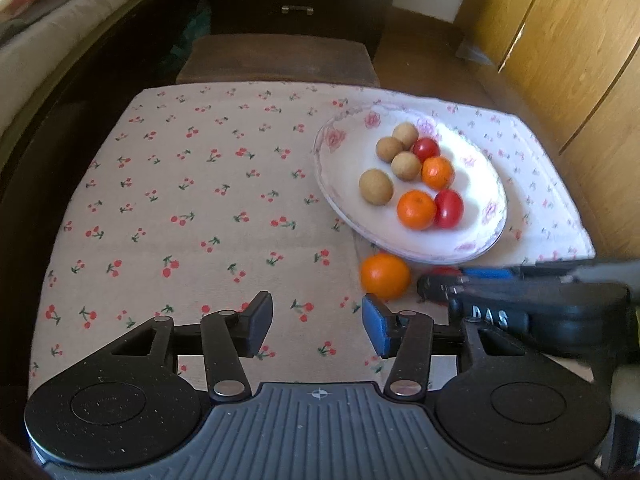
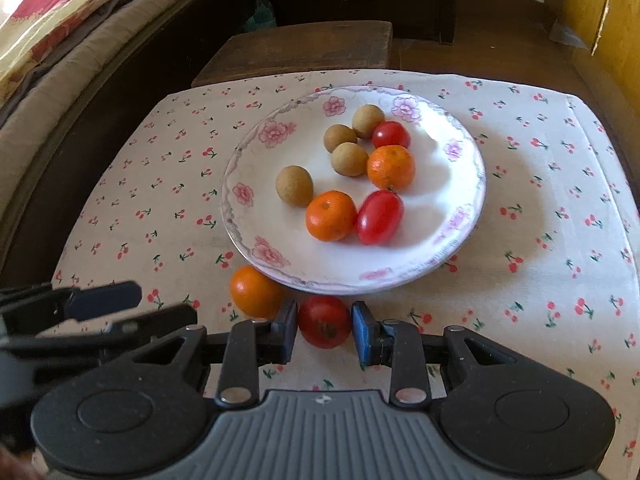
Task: Organize fruits
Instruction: 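Withdraw both tools from the bowl toward the last mandarin and tomato, then close the left tool on the mandarin while the right tool grasps the last red tomato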
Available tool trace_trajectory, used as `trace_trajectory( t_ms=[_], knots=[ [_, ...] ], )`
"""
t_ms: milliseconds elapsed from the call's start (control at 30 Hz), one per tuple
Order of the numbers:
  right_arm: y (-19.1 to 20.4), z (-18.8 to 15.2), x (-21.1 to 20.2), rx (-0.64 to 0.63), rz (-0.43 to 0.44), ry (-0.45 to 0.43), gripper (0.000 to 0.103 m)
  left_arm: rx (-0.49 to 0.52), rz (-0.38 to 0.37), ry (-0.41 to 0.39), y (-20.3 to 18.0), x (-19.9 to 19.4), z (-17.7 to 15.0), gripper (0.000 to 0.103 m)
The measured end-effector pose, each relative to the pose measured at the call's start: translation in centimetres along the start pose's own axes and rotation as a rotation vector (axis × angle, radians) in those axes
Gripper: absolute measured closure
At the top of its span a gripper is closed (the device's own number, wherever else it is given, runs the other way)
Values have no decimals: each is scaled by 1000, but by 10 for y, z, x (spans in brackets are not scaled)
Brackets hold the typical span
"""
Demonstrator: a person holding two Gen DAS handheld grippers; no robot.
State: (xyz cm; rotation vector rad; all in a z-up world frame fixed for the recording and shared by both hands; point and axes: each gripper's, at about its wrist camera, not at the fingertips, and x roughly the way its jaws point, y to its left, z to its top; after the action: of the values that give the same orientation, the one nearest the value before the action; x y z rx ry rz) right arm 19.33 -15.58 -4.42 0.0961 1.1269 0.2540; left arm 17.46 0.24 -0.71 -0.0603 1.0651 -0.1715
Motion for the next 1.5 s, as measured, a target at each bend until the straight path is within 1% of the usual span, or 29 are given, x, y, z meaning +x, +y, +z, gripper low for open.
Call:
trace_trajectory(
  t_ms=[267, 333, 400, 533, 667, 767, 900, 1067, 1233, 1367, 1400, 1467, 1500],
  knots=[
    [-21, -10, -19, -10, -36, -7, 72, 6, -52, -5, -22, 9, 2, 44],
    [-26, -11, -20, 1, -28, -7, 72, -3, -64, -4, -27, 14, 4, 45],
    [-28, -11, -21, -4, -43, -11, 72, -6, -55, -5, -30, 19, 5, 45],
    [-33, -11, -24, 3, -44, -15, 73, -11, -38, 7, -36, 32, 6, 47],
    [-36, -11, -23, -1, -39, -9, 73, -13, -29, 11, -39, 38, 5, 51],
    [-38, -12, -23, 6, -41, -3, 73, -7, -20, 9, -41, 40, 5, 53],
    [-39, -13, -23, 7, -44, -2, 72, -17, -13, 5, -40, 39, 5, 59],
    [-38, -12, -16, 12, -39, 9, 70, -6, -5, 11, -44, 42, 5, 61],
    [-39, -13, -8, 5, -68, 28, 69, -11, -2, 15, -44, 45, 5, 60],
    [-39, -12, -7, 2, -78, 22, 69, -9, -1, 14, -45, 46, 6, 61],
    [-40, -12, -7, 3, -74, 24, 67, -11, -4, 13, -44, 47, 6, 61],
    [-41, -12, -6, 10, -62, 35, 53, -25, -10, 11, -42, 47, 7, 60],
    [-41, -13, -6, 9, -52, 35, 43, -28, -11, 11, -42, 47, 7, 60]
  ],
)
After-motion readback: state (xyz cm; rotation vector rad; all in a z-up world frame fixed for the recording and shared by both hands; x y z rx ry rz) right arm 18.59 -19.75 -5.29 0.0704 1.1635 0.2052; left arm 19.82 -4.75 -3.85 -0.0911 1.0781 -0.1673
